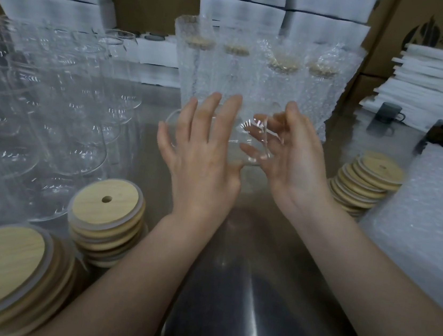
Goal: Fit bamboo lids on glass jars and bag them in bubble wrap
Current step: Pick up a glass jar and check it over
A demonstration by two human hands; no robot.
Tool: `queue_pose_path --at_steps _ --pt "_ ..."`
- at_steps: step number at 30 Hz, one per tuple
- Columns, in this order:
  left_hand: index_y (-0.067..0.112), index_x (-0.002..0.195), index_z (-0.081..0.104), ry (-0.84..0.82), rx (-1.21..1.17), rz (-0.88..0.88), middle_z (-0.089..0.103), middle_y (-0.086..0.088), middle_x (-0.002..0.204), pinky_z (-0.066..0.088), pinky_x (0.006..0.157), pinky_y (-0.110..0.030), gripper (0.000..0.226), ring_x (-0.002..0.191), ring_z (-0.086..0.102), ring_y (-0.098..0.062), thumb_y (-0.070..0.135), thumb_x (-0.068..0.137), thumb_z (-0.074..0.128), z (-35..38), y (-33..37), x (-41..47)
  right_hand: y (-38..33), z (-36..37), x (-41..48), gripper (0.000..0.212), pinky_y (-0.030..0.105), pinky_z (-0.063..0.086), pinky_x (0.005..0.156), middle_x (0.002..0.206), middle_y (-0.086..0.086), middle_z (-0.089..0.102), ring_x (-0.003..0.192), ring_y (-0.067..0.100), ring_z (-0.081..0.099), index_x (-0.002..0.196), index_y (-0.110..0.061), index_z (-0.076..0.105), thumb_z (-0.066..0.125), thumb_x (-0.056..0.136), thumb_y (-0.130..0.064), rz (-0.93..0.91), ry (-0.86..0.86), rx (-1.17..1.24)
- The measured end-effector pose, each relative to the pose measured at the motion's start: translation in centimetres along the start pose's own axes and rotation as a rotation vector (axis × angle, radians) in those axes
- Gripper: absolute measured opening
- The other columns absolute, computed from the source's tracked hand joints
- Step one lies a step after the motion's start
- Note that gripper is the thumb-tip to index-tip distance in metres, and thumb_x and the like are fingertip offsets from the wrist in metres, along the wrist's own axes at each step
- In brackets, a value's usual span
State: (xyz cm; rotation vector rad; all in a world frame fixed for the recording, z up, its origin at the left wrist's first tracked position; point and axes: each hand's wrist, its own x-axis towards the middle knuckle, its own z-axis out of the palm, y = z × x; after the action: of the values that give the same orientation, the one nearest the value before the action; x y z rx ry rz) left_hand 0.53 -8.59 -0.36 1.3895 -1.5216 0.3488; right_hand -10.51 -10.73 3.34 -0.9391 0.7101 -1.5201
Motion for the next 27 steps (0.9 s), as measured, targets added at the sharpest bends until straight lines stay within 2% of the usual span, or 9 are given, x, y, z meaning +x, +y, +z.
queue_pose_path --at_steps 4,7,9,11,12,15,18,23,27 --pt "0.013 0.145 0.036 0.105 -0.357 -0.229 0.047 -0.007 0.144 0.036 0.110 -0.050 0.089 0.134 0.044 -0.023 0.037 0.073 0.082 -0.2 -0.1 0.7 0.6 0.2 -0.3 0.024 0.032 0.055 0.081 0.101 0.010 0.063 0.095 0.021 0.064 0.108 -0.006 0.059 0.040 0.105 -0.022 0.012 -0.098 0.034" --pt "0.020 0.144 0.030 0.138 -0.646 -0.468 0.051 0.003 0.136 0.044 0.104 -0.027 0.094 0.122 0.051 -0.002 0.044 0.070 0.083 -0.5 -0.1 0.9 1.2 -0.1 -0.5 0.018 0.035 0.052 0.097 0.096 0.004 0.068 0.097 0.015 0.065 0.101 -0.008 0.064 0.046 0.101 -0.012 -0.102 -0.161 -0.182" --pt "0.025 0.141 0.030 0.154 -0.730 -0.619 0.055 0.009 0.125 0.046 0.097 -0.022 0.090 0.110 0.056 0.007 0.051 0.071 0.079 -0.5 -0.3 1.1 1.2 -0.3 -0.6 0.014 0.035 0.049 0.103 0.105 0.006 0.070 0.109 0.017 0.065 0.103 -0.012 0.064 0.055 0.093 -0.015 -0.170 -0.218 -0.301" --pt "0.024 0.141 0.028 0.176 -0.860 -0.802 0.057 0.011 0.115 0.052 0.096 -0.038 0.088 0.106 0.063 -0.005 0.057 0.074 0.074 -0.5 -0.5 1.5 1.0 -0.5 -0.6 0.024 0.030 0.048 0.102 0.120 0.012 0.067 0.117 0.016 0.062 0.109 -0.011 0.061 0.060 0.085 -0.015 -0.242 -0.288 -0.389" --pt "0.022 0.141 0.027 0.182 -0.939 -0.892 0.058 0.010 0.111 0.057 0.087 -0.045 0.086 0.103 0.067 -0.014 0.059 0.077 0.070 -0.5 -0.6 1.7 1.1 -0.6 -0.6 0.029 0.030 0.047 0.103 0.126 0.013 0.064 0.121 0.015 0.059 0.111 -0.012 0.059 0.063 0.082 -0.013 -0.273 -0.324 -0.444" --pt "0.020 0.131 0.037 0.183 -1.144 -1.059 0.059 -0.001 0.111 0.056 0.051 -0.033 0.063 0.079 0.075 -0.021 0.060 0.087 0.059 -0.8 -0.6 2.0 1.3 -0.9 -0.6 0.047 0.046 0.041 0.112 0.134 -0.001 0.057 0.132 0.015 0.050 0.116 -0.028 0.057 0.074 0.076 -0.011 -0.296 -0.435 -0.612" --pt "0.035 0.103 0.046 0.137 -1.259 -1.143 0.062 -0.011 0.109 0.056 0.051 -0.032 0.035 0.071 0.075 -0.027 0.065 0.088 0.053 -1.0 -0.5 2.0 1.2 -1.1 -0.7 0.065 0.042 0.039 0.114 0.137 -0.011 0.051 0.130 0.010 0.050 0.125 -0.039 0.053 0.081 0.074 -0.011 -0.287 -0.492 -0.673" --pt "0.040 0.094 0.045 -0.012 -1.399 -1.260 0.065 -0.016 0.104 0.059 0.062 -0.041 0.035 0.075 0.073 -0.038 0.073 0.084 0.051 -1.1 -0.6 2.0 1.4 -0.4 -1.2 0.066 0.036 0.052 0.092 0.127 -0.007 0.055 0.095 0.014 0.062 0.121 -0.045 0.052 0.085 0.065 -0.038 -0.442 -0.411 -0.806" --pt "0.021 0.122 0.049 -0.129 -1.427 -1.224 0.073 -0.015 0.088 0.058 0.062 -0.043 0.064 0.077 0.074 -0.037 0.074 0.086 0.044 -0.9 -0.5 1.7 1.5 0.2 -1.5 0.046 0.020 0.044 0.072 0.117 0.002 0.052 0.084 0.008 0.053 0.110 -0.043 0.051 0.071 0.069 -0.049 -0.535 -0.389 -0.805"
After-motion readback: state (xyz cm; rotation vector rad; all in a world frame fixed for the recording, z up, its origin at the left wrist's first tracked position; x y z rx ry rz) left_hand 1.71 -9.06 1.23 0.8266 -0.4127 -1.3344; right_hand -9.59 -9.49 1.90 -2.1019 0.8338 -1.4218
